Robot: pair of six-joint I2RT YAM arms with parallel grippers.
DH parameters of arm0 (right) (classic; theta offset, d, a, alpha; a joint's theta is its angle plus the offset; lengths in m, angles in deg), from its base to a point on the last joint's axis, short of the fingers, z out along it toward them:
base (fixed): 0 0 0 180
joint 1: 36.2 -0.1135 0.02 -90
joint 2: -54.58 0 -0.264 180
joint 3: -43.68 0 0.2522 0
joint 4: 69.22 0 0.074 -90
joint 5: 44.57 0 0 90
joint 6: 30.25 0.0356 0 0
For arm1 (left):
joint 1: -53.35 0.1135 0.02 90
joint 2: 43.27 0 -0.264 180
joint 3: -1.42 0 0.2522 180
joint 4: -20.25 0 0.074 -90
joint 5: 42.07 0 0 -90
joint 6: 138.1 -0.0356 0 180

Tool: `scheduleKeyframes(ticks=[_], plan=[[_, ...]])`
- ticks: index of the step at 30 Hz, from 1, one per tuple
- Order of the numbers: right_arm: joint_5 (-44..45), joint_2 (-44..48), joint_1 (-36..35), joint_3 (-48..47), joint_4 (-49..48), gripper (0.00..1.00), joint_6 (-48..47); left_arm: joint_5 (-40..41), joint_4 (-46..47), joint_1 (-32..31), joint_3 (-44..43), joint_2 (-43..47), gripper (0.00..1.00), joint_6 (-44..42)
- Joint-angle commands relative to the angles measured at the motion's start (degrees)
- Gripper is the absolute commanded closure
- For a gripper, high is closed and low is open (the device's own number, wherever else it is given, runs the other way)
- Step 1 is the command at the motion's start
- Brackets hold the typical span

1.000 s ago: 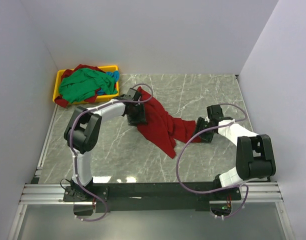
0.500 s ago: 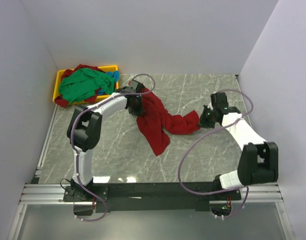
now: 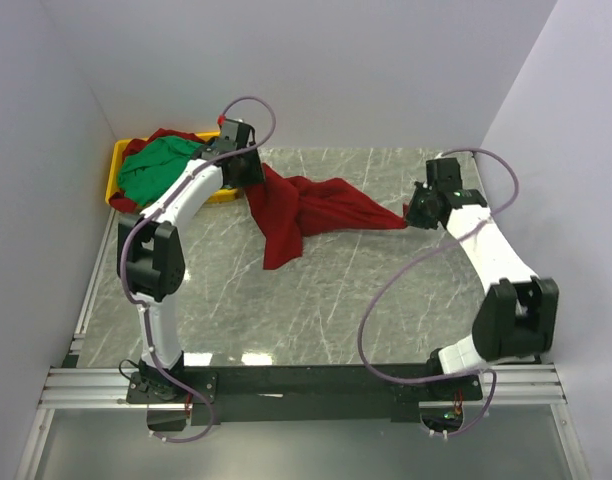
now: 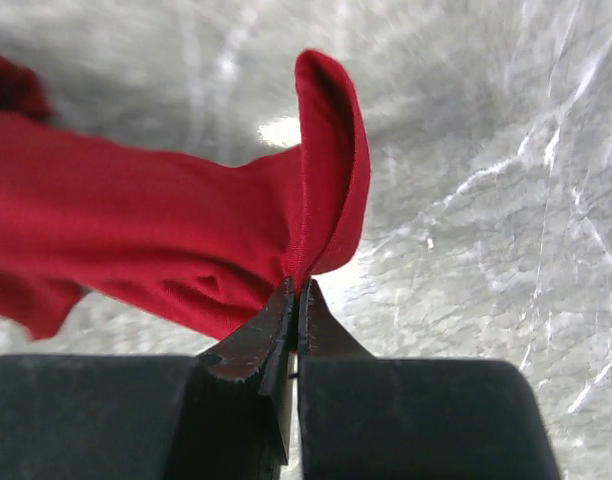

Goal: Fold and stack the t-shirts
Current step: Flatten the tshirt out

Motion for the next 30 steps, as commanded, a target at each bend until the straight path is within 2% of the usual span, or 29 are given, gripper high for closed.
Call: scheduleKeyframes(ticks=[1, 2, 3, 4, 6, 9, 12, 19, 30], plan=[[2.07, -4.51, 0.40, -3.18, 0.05, 0.95, -1.38, 0.53, -2.68, -0.55, -3.54, -1.19, 0.34, -1.39], [1.98, -5.39, 0.49, -3.80, 0.40, 0.90, -1.38, 1.23, -2.60, -0.73, -1.63, -0.31, 0.30, -0.96], [1.89, -6.09, 0.40, -4.15, 0.66, 0.81, -1.38, 1.58, -1.99, -0.99, 0.22, 0.91, 0.23, -0.69], [1.63, -6.97, 0.49, -4.50, 0.75, 0.74, -1.21, 1.85, -0.59, -1.17, 2.33, 3.80, 0.21, -0.43], [0.15, -7.15, 0.49, -4.16, 0.31, 0.63, -1.03, 1.94, 0.65, -1.34, 9.53, 6.89, 0.21, 0.98], [-1.71, -6.45, 0.40, -2.05, -1.00, 0.58, -0.07, 1.32, 2.06, -2.48, 18.85, 12.43, 0.27, 3.00], [-3.38, -5.31, 0.40, 0.58, -1.97, 0.56, 0.64, 0.63, 2.50, -5.72, 25.10, 17.17, 0.29, 4.49], [-5.31, -3.38, 0.32, 3.57, -3.12, 0.56, 1.52, -2.63, 0.66, -9.61, 31.96, 17.28, 0.34, 7.31], [-7.07, 0.58, 0.32, 7.88, -4.43, 0.55, 1.96, -3.25, -2.24, -13.99, 31.53, 12.45, 0.40, 7.14]])
